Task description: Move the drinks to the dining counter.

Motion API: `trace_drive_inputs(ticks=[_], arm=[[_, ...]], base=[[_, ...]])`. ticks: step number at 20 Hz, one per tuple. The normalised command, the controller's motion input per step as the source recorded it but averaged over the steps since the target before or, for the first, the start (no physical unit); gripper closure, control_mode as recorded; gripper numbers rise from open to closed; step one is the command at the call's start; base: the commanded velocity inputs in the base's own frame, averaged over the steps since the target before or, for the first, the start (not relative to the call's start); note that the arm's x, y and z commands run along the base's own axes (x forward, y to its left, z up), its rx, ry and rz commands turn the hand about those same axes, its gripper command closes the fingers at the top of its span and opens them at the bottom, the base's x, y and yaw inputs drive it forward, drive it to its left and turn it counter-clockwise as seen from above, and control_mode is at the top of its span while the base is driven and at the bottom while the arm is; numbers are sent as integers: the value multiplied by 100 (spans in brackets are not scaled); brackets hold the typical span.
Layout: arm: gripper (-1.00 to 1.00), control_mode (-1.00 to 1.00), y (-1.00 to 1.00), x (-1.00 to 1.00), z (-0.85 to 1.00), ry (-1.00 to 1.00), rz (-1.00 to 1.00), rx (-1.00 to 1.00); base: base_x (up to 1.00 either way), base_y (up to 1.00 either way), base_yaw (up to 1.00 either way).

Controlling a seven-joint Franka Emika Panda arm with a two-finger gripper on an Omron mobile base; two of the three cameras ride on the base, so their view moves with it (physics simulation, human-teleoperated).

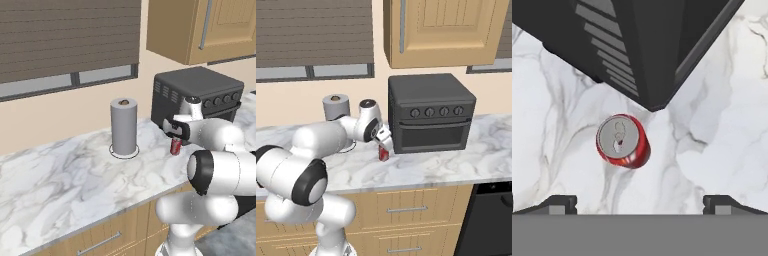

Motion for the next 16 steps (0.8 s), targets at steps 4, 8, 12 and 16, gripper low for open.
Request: trace_drive_inputs(ticks=[4,8,12,16], arm=[[-100,-100,-10,0,0,0,0,0],[-100,-100,-2,13,0,0,0,0],[-100,-100,0,27,0,3,0,0],[-100,-100,0,9,-15,6,0,0]], base=[[0,0,0],[0,0,0],[0,0,0],[0,0,0]])
